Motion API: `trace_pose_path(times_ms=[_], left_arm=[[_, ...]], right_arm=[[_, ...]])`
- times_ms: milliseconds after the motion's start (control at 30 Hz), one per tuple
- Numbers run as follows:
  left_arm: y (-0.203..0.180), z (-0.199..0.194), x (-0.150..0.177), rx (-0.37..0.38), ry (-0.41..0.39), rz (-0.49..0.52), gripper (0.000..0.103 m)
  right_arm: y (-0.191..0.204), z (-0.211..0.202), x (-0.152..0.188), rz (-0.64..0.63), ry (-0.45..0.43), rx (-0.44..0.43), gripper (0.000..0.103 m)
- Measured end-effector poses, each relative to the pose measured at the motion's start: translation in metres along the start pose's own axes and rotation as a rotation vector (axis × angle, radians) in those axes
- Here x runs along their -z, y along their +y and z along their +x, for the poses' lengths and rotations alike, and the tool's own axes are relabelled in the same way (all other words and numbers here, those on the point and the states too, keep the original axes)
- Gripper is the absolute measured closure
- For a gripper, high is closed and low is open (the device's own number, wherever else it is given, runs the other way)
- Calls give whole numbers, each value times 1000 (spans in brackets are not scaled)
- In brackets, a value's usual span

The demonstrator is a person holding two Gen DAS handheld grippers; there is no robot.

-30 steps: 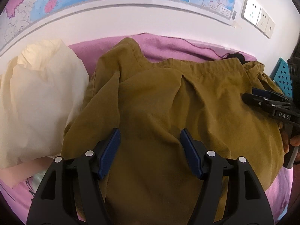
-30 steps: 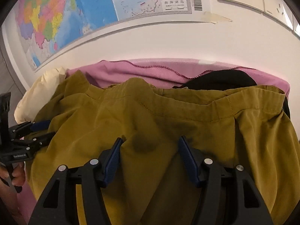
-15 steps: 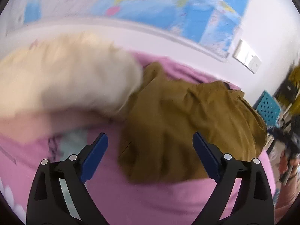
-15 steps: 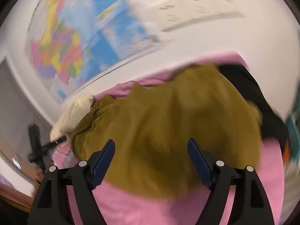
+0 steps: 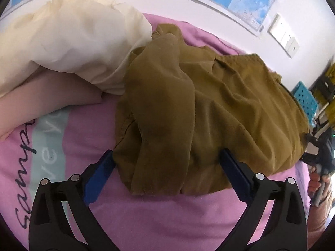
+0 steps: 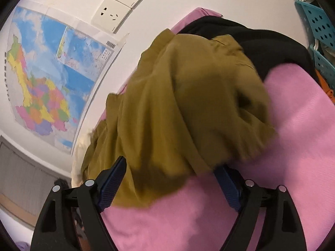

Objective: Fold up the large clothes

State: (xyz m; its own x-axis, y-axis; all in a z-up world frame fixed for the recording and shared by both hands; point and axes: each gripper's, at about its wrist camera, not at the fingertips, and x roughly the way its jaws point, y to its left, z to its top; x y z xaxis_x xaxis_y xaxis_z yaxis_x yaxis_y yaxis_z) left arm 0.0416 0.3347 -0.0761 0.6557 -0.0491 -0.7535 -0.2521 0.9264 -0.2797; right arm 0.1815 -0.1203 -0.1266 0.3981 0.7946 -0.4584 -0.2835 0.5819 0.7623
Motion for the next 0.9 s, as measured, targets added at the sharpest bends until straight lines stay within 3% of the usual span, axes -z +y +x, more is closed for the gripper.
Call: trace_pose_path(times_ms=[67, 100, 133, 167, 200, 233, 300, 467, 600, 667, 733, 767, 833, 867, 900], left_arm=[[-1, -1, -1, -2, -2, -8, 12], [-5, -4, -1, 12, -2, 2, 34], [-10, -5, -2, 8, -1, 13, 43], [-14, -11, -1, -17, -1, 42, 48], [-20, -15, -1, -22, -2, 73, 63], [-24, -23, -1, -17, -11, 93, 70], [-29, -44, -4, 40, -44, 94, 73], [-36, -104, 8, 136, -100, 148, 74], [-19, -129, 41, 269, -67, 133, 73], [-9, -125, 67, 264, -20, 139, 71], [-2, -111, 87, 219, 47, 136, 61], [4, -102, 97, 186, 84, 125, 58], [9, -97, 102, 148, 89, 110, 41], [11, -102, 100, 141, 71, 97, 40], [10, -105, 96, 130, 54, 97, 40]], right_arm=[[3, 5, -5, -2, -13, 26, 20], [6, 7, -5, -8, -24, 55, 35], [9, 8, -5, -17, -33, 75, 44], [12, 6, -5, -31, -36, 66, 62], [13, 3, -5, -40, -41, 51, 73], [18, -5, -6, -55, -51, 39, 75], [29, -20, -6, -75, -70, 17, 82], [60, -73, 3, -175, -120, -55, 83], [61, -112, 27, -214, -99, -99, 83], [50, -116, 44, -192, -40, -85, 82], [30, -104, 63, -155, 57, 5, 78], [22, -100, 69, -136, 80, 46, 74], [2, -91, 74, -83, 114, 99, 62], [-3, -93, 74, -52, 121, 104, 48], [-3, -99, 73, -53, 103, 123, 44]])
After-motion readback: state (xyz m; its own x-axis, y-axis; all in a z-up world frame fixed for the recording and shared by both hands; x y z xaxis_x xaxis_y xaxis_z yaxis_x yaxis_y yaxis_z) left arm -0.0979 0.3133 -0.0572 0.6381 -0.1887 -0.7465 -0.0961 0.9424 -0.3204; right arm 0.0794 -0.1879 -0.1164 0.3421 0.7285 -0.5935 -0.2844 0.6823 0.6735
